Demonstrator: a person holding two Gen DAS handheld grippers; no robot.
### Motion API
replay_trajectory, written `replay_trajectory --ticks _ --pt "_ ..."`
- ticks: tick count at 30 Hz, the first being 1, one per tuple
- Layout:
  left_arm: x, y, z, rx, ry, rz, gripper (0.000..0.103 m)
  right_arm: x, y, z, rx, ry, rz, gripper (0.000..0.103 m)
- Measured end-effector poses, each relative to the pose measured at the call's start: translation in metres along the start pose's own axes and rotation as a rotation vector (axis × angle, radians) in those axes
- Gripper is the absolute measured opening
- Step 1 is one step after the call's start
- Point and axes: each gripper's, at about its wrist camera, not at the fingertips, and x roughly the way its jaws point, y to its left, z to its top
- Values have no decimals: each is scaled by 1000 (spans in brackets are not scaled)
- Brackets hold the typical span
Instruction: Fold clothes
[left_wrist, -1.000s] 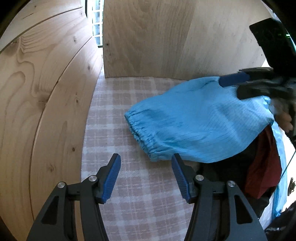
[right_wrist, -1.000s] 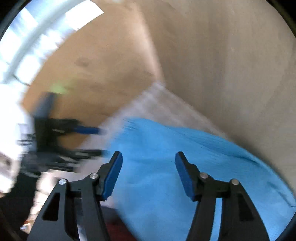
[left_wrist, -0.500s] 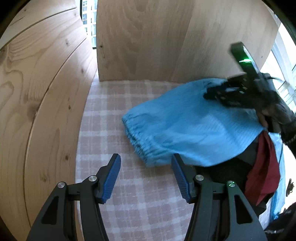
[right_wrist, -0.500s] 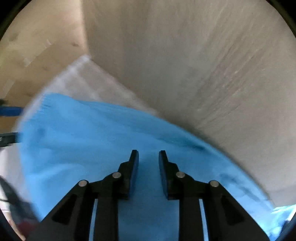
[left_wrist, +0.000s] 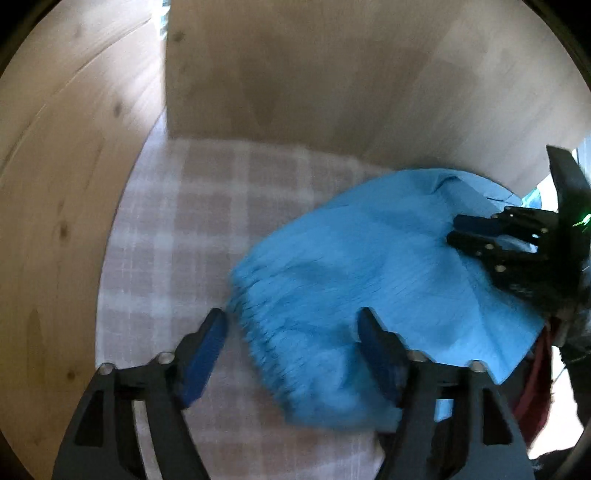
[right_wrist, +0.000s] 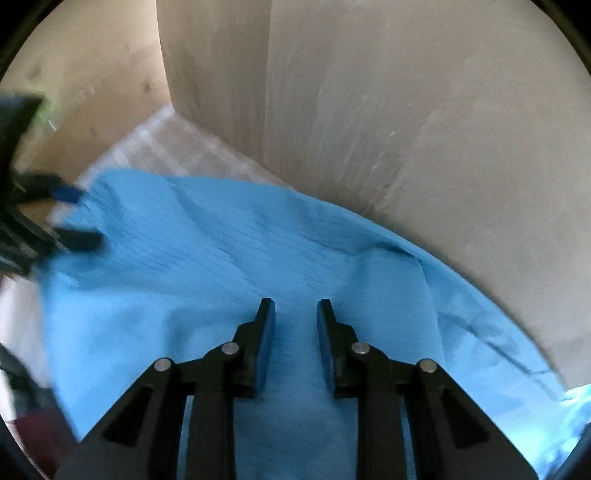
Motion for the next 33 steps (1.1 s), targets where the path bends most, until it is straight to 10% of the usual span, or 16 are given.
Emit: replay_trajectory --ticks 4,5,6,13,22,33 --pt "14 -34 -6 138 -15 160 75 -48 -12 -15 99 -103 122 23" --pt "15 -41 -7 156 -21 150 57 -62 -22 -24 124 -127 136 24" --pt "14 -46 -8 164 -27 119 9 -76 -30 -33 150 -151 149 25" --pt "-27 -66 -4 146 -132 48 9 -174 -112 -121 373 -278 117 25" --pt "-226 -133 20 300 -423 70 9 -197 -243 -283 726 -163 -118 34" --pt "-245 -201 25 445 -363 201 10 -170 -332 -241 913 -255 45 47"
